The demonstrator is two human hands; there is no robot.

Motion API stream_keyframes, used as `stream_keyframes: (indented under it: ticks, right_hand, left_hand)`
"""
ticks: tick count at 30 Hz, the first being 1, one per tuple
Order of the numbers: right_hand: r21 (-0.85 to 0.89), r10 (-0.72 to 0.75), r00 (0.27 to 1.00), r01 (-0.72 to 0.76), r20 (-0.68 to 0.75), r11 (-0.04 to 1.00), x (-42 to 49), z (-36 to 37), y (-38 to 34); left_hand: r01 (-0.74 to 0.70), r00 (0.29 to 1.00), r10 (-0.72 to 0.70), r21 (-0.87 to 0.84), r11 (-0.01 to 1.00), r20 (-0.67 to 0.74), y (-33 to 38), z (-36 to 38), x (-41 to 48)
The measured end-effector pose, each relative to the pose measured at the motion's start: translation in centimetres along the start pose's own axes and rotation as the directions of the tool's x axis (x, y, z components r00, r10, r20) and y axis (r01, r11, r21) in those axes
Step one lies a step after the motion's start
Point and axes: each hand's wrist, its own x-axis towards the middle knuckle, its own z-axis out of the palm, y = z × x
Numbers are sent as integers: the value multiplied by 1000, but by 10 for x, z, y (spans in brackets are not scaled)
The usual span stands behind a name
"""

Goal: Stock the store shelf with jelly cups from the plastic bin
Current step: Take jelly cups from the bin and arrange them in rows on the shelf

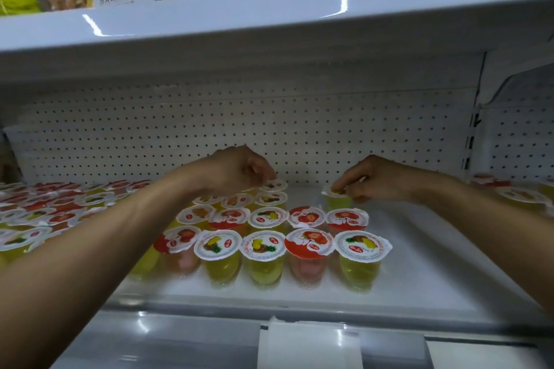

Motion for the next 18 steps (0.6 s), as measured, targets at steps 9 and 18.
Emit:
stream_keyframes:
  ticks: [9,18]
  right_hand:
    - [156,-40,993,23,107,987,7,28,-32]
    - [120,-44,998,48,-34,992,-10,36,-37]
  left_hand:
    - [30,989,-41,76,997,142,-3,19,-9]
    - [-1,994,-7,69,998,107,17,20,-11]
